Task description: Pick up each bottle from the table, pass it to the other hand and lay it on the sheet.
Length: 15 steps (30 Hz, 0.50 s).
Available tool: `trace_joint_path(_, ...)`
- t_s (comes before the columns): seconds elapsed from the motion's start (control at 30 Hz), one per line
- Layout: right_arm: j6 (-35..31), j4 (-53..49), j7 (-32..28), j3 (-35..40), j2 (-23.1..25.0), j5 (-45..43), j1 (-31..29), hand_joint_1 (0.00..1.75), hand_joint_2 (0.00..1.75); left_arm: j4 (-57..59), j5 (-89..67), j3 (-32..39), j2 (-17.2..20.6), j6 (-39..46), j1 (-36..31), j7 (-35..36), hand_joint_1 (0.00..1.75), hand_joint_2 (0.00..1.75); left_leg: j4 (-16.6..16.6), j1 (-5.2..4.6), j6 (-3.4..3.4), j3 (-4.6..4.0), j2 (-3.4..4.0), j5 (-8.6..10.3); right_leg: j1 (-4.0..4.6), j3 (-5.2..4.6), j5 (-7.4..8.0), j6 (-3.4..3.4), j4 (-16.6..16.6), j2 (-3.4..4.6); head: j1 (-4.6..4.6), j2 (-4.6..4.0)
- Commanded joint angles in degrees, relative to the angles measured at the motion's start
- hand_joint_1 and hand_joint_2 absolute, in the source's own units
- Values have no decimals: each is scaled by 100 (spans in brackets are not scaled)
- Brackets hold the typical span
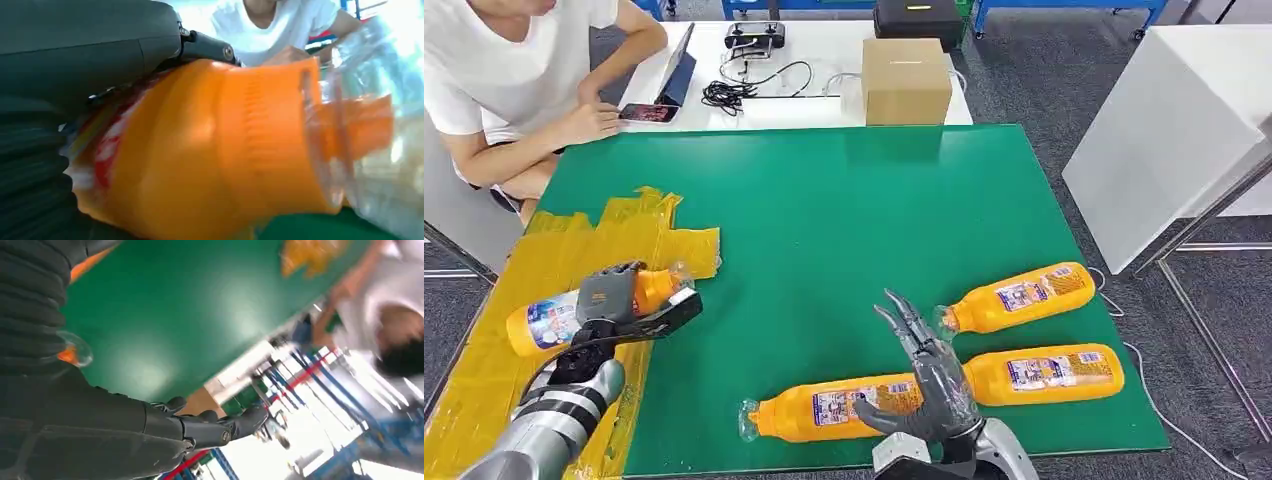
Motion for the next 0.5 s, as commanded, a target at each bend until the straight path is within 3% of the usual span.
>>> trace_joint_path(0.03, 65, 664, 118, 303, -328, 80, -258, 0, 175, 675, 20, 132, -220, 71, -174, -37, 0, 175, -7, 2, -1, 10, 4, 1, 2, 14, 2, 3, -13, 0, 4, 0)
trace_joint_path(0.43, 65, 664, 118, 303, -328, 80, -258, 0, 175, 675, 20, 132, -220, 71, -174, -37, 0, 175, -5, 0, -1, 13, 8, 0, 1, 15, 0, 2, -6, 5, 0, 0)
trace_joint_path(0.5, 129, 748, 370, 482, -511, 310, -334, 0, 175, 699, 231, 246, -285, 304, -165, -225, 0, 175, -5, 0, 0, 13, 5, 1, 1, 16, 0, 2, -6, 3, 2, 0)
